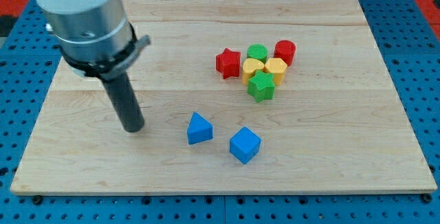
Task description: Push the blue triangle to the top right of the blue cube
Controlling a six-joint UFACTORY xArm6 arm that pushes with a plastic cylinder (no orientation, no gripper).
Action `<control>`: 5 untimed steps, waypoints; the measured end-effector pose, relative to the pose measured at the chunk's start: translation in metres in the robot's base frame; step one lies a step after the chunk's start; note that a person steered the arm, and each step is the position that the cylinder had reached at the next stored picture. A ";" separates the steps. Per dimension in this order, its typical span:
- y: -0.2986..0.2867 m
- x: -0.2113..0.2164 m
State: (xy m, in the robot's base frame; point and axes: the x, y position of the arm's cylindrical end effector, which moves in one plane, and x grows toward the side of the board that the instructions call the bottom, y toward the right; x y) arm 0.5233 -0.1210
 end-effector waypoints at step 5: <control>0.198 -0.003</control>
